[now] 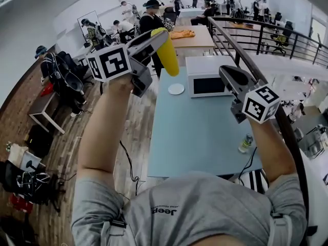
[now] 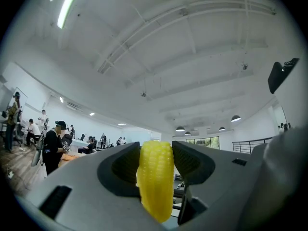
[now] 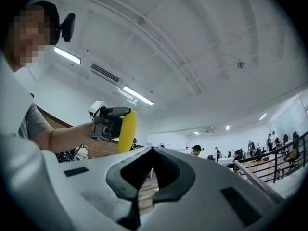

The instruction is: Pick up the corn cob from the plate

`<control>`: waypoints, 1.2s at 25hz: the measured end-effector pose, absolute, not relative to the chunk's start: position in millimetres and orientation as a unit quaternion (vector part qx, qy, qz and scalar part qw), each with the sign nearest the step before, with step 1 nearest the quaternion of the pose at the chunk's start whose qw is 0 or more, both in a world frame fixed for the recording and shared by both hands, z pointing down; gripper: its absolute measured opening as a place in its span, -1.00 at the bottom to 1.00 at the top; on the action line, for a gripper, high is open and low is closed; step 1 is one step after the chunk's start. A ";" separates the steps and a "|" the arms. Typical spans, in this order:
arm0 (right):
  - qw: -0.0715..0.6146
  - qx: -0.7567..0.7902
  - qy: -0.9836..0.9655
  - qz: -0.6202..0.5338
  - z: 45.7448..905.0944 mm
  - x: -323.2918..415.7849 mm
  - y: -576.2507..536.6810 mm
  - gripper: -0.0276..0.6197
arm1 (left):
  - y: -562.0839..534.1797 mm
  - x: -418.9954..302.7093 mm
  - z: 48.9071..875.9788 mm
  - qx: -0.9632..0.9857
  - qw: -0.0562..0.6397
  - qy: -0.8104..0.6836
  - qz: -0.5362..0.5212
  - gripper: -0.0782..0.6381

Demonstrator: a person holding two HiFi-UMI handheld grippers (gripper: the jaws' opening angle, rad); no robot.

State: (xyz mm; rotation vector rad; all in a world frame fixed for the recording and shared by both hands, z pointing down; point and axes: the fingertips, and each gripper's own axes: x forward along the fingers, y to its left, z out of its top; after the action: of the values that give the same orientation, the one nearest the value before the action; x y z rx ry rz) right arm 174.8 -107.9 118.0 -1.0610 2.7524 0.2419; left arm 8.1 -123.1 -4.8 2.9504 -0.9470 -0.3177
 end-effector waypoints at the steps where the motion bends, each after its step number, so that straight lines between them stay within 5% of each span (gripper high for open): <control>1: 0.090 -0.356 0.927 0.081 118.0 173.9 -107.2 -0.89 | -122.3 8.7 -4.5 0.949 0.014 -0.300 -0.102 -0.15; 21: 0.066 -0.390 0.918 0.034 166.5 30.0 -83.6 -0.89 | -81.2 -108.6 71.7 0.973 0.047 -0.216 -0.063 -0.15; 30: 0.035 -0.392 0.919 -0.010 227.5 25.0 -94.2 -0.89 | -90.8 -114.5 147.6 0.971 0.063 -0.227 -0.042 -0.15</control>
State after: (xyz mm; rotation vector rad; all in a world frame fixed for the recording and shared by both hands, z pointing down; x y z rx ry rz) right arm 25.0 -94.2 227.5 -1.2047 2.8258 -0.0294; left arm -114.5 -90.8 147.6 2.9326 -0.6868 -0.1258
